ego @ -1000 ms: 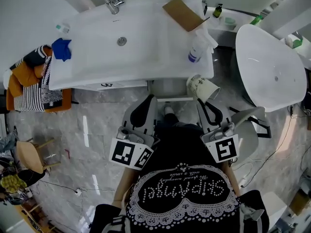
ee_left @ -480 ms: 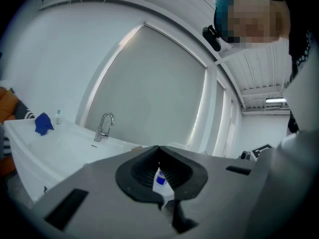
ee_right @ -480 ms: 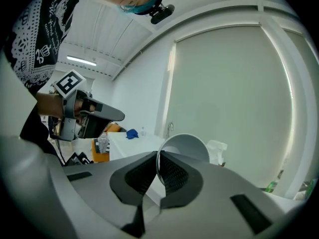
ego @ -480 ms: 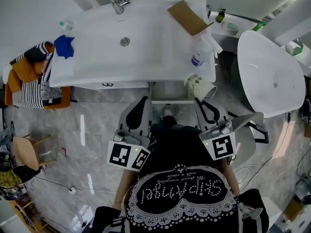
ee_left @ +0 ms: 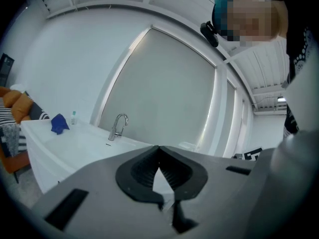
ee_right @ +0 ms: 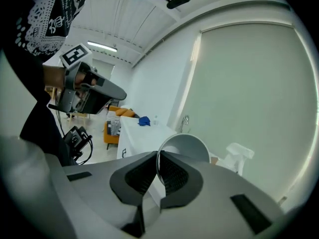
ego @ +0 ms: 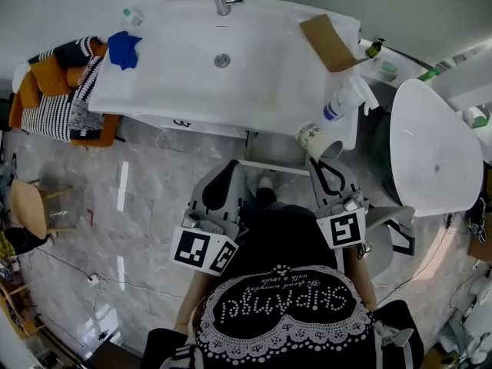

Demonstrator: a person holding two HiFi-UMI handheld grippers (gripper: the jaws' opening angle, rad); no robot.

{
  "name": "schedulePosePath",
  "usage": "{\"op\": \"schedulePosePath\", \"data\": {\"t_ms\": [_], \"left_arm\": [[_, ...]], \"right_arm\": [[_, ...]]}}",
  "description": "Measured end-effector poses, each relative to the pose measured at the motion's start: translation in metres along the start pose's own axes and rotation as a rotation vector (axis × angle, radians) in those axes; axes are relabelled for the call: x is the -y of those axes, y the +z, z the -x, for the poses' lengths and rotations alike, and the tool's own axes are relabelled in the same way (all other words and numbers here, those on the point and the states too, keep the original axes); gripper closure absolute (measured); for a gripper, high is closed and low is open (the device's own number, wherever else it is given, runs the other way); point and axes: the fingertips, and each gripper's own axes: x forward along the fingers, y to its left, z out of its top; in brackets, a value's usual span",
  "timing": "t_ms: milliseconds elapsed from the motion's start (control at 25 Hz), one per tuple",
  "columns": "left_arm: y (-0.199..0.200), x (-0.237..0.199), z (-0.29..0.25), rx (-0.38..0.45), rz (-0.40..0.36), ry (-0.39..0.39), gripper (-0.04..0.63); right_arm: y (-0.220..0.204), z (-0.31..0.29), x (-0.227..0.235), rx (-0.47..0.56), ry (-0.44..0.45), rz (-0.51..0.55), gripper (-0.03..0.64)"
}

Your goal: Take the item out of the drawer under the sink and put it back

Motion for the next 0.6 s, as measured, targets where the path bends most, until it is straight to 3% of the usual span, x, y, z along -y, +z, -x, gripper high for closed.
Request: {"op": "schedulePosePath", "data": {"t_ms": [360, 600], "left_arm": [[-0.014, 0.0, 0.002, -0.037, 0.021, 0.012, 0.591], [-0.014, -0.003, 0.004, -0.036, 0.034, 0.028, 0.591]], "right_arm": [[-0.035, -0.021, -0.019, -0.121, 0.082, 0.085, 0.591], [-0.048, -0.028, -0.031, -0.153, 0.137, 0.082, 0.591]]}}
